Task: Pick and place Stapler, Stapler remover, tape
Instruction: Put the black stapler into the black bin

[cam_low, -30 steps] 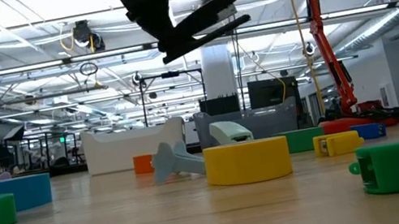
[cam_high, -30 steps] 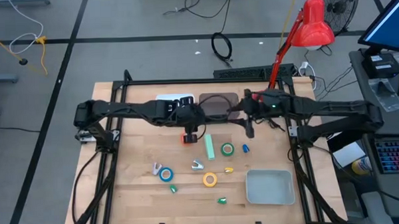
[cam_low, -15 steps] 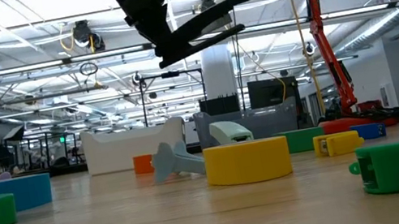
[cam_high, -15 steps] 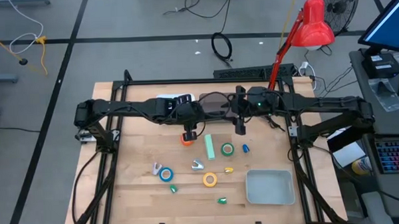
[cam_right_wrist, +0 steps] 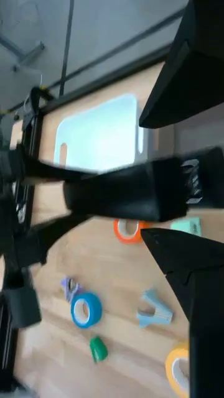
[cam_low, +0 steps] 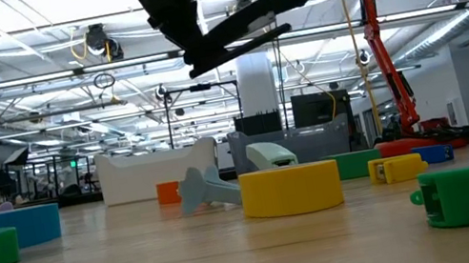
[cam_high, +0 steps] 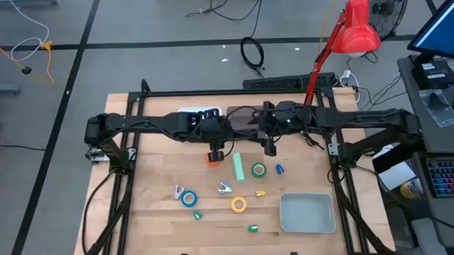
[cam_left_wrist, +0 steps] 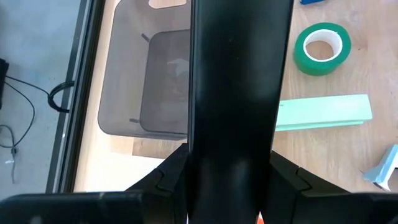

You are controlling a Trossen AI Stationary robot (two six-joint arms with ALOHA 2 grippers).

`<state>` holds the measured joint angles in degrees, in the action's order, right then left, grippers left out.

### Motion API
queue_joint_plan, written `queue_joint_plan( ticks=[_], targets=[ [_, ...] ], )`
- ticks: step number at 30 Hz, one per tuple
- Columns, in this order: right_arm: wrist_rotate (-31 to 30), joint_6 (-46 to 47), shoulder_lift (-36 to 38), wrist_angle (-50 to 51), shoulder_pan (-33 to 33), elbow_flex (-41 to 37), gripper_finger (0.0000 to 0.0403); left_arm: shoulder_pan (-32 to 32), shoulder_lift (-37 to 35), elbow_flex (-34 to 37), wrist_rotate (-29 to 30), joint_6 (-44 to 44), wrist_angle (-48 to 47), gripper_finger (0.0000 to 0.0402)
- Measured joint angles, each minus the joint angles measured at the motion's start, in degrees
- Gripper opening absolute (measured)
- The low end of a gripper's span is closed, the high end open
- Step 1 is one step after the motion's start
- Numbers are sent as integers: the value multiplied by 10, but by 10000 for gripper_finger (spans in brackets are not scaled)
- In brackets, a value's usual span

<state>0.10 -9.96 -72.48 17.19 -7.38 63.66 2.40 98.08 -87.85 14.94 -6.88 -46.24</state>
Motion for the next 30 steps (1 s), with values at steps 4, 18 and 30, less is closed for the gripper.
queue_joint_plan(
  ticks=[4, 18, 30],
  targets=[
    [2, -12, -14, -25, 0, 0, 276, -3, 0, 0, 0, 1, 0, 134],
    [2, -11, -15, -27, 0, 0, 259, -6, 0, 0, 0, 11, 8, 134],
    [2, 3, -15, -27, 0, 0, 238, -6, 0, 0, -16, 12, 28, 134]
  ],
)
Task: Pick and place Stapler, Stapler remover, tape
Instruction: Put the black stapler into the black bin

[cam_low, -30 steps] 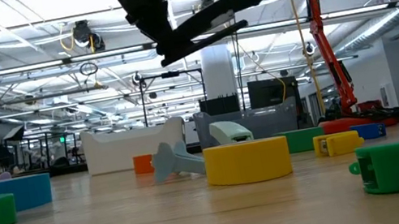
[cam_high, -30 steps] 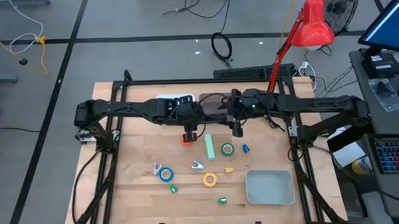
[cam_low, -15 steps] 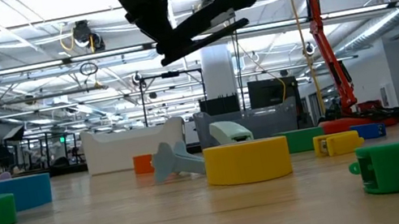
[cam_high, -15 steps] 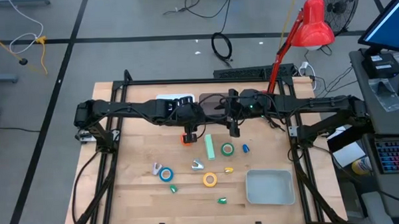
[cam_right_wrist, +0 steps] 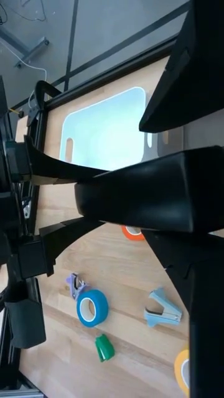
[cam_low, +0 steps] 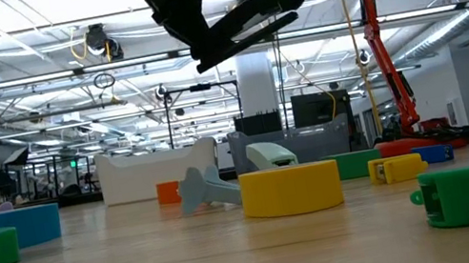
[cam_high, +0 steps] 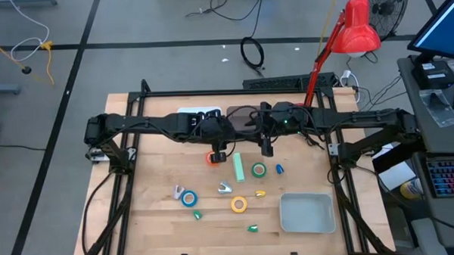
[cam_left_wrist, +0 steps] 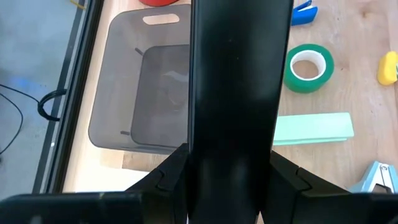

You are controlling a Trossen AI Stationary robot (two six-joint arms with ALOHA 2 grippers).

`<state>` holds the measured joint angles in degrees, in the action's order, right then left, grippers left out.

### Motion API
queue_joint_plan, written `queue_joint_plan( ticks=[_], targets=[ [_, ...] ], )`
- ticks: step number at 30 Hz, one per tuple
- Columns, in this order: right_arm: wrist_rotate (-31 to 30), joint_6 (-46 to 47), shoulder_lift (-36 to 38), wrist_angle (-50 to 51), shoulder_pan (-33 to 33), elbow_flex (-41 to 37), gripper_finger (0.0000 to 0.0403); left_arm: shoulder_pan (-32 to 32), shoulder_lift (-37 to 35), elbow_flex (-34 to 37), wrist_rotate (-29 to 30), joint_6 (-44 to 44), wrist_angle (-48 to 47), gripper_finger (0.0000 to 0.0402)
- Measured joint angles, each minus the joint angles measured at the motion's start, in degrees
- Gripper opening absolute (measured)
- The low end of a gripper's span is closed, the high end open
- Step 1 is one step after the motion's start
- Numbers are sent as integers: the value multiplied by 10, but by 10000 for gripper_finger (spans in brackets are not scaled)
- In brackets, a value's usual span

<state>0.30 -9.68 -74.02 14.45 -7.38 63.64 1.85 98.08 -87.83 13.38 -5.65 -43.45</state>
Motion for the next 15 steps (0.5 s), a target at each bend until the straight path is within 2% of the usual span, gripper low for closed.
queue_joint_plan(
  ticks=[15],
  targets=[
    [24, 0, 0, -12, 0, -1, 139, 0, -2, 0, 0, 2, -1, 134]
  ],
)
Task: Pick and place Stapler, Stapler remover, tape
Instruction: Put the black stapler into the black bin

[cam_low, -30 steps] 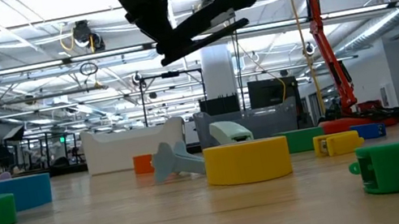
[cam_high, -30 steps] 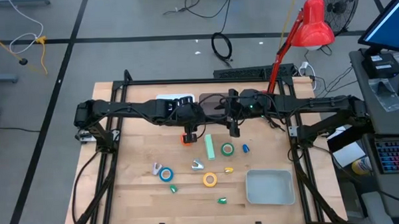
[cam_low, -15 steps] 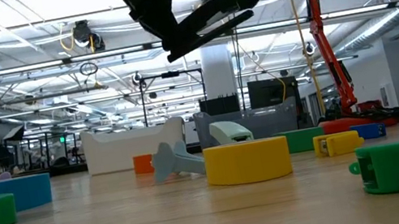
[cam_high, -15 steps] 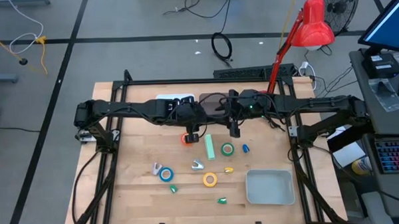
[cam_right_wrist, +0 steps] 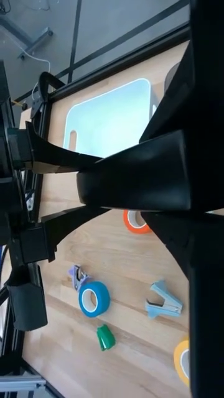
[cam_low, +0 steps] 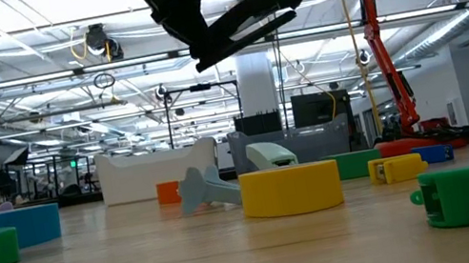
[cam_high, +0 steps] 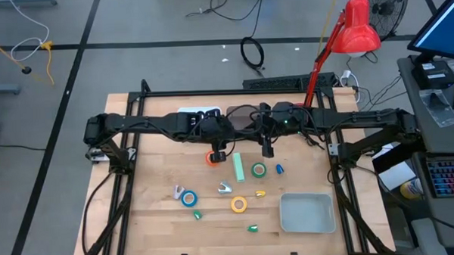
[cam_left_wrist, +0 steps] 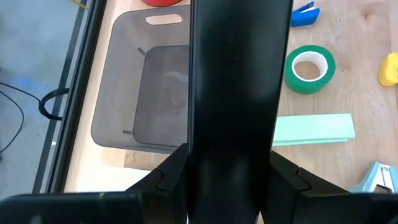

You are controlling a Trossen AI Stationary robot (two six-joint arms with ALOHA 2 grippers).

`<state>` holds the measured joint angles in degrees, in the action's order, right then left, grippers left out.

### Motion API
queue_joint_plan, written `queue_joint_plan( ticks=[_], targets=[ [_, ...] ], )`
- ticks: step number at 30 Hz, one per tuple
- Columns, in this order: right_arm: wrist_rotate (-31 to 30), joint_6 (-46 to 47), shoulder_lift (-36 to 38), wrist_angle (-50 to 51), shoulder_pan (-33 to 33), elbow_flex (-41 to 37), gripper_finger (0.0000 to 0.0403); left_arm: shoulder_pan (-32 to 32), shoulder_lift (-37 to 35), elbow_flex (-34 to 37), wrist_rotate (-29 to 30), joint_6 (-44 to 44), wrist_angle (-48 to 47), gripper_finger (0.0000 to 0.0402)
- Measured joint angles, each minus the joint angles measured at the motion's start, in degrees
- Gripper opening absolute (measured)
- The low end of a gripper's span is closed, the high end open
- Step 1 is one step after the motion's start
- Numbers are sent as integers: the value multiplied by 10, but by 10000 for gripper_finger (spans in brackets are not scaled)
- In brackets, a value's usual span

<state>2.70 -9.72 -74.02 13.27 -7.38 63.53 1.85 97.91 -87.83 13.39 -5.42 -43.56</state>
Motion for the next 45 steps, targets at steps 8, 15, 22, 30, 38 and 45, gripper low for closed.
queue_joint_plan(
  ticks=[8, 15, 22, 30, 38, 45],
  targets=[
    [2, 0, 0, -2, 0, 0, 132, 0, 0, 0, -4, 0, 0, 134],
    [3, 0, 0, -3, 0, 0, 132, 0, 0, 0, -8, 0, 0, 134],
    [2, 2, 0, -13, 0, 0, 132, 0, 1, 0, -3, 7, 6, 228],
    [-18, 2, 0, -2, 0, 1, 132, 1, 1, 0, 2, 21, 3, 321],
    [-45, 2, 1, 35, -2, 1, 132, 1, -2, 0, 28, 24, -21, 332],
    [-74, 0, 9, 84, -18, 1, 132, 9, -13, 0, 61, 36, -81, 332]
  ],
)
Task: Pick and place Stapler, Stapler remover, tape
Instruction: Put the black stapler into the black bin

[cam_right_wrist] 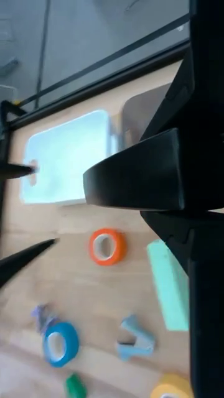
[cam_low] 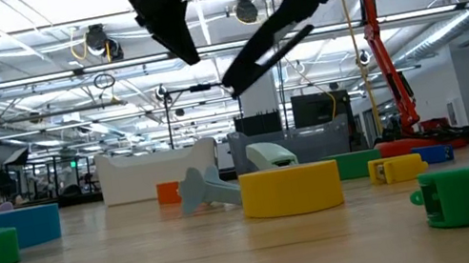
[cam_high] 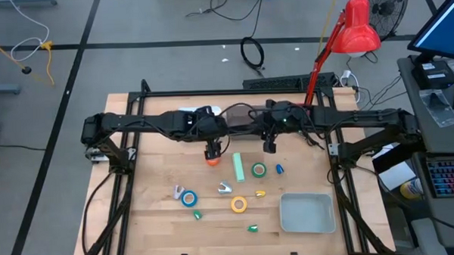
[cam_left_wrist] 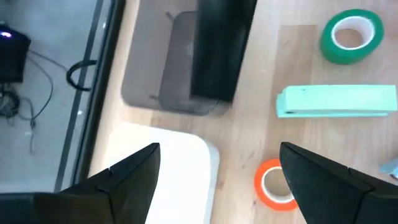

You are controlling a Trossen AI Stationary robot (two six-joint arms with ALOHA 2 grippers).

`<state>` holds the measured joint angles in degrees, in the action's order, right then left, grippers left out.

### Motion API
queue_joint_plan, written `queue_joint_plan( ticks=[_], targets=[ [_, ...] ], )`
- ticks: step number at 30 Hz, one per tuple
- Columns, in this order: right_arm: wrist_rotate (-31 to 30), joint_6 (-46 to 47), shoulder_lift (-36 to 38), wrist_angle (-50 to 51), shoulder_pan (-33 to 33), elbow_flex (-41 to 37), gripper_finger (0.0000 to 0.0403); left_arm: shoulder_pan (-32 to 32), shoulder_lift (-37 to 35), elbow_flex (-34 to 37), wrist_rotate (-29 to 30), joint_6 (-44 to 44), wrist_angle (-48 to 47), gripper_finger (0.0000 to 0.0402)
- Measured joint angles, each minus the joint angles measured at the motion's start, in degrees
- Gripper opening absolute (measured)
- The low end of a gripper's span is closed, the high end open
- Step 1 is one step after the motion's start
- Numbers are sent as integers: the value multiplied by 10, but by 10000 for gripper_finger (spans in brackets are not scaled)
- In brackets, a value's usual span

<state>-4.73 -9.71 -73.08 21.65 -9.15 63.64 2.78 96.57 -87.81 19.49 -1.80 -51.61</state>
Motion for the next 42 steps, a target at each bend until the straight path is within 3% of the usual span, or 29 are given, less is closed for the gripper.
queue_joint_plan(
  ticks=[8, 11, 17, 25, 34, 42],
  targets=[
    [1, -9, 1, 7, -56, 0, 132, 16, -16, 1, 1, 44, -66, 333],
    [5, -13, -3, -7, -86, -10, 132, 22, -19, 0, -4, 59, -59, 333],
    [73, -8, -3, -77, -143, -57, 132, 38, -18, 0, -81, 61, -47, 333],
    [94, -12, -9, -135, -156, -115, 132, 40, -18, 29, -98, 84, -2, 333],
    [96, -21, -48, -232, -160, -142, 132, 40, -33, 123, -194, 88, 115, 333],
    [106, -36, -106, -280, -175, -142, 132, 45, -174, 273, -195, 154, 287, 333]
  ],
)
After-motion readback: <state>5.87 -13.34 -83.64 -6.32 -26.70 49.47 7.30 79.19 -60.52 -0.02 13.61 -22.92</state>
